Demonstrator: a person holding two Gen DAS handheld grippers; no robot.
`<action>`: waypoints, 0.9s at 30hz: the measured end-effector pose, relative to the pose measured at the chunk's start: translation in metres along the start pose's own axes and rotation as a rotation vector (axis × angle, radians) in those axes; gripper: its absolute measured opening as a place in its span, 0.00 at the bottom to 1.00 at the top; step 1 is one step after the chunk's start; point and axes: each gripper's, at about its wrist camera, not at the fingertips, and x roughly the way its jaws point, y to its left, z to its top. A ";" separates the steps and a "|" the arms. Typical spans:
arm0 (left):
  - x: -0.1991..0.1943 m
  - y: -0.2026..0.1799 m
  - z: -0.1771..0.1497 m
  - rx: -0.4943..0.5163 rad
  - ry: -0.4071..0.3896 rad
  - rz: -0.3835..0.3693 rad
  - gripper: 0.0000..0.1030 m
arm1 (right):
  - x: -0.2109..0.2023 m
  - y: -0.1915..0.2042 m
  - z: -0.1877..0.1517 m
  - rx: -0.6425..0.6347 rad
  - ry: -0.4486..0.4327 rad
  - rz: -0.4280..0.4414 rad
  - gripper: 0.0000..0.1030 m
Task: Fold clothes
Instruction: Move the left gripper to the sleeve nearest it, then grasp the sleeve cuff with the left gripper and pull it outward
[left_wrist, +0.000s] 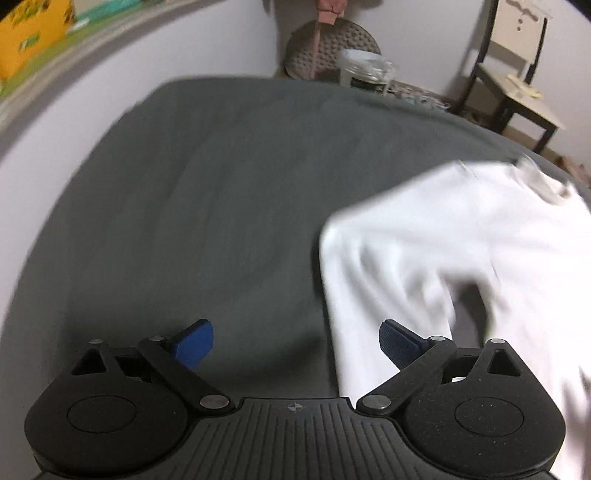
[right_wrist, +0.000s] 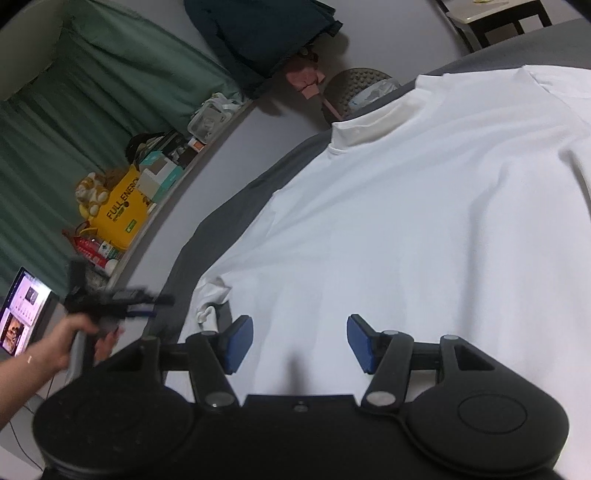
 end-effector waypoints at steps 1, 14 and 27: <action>-0.007 0.005 -0.016 -0.005 0.015 -0.021 0.95 | -0.001 0.003 -0.001 -0.004 -0.003 0.002 0.54; -0.010 0.019 -0.111 -0.085 0.096 -0.250 0.20 | -0.023 0.014 -0.004 -0.016 -0.057 -0.005 0.55; -0.030 0.089 -0.065 -0.010 0.073 0.092 0.01 | -0.010 0.002 0.000 -0.002 -0.027 -0.045 0.55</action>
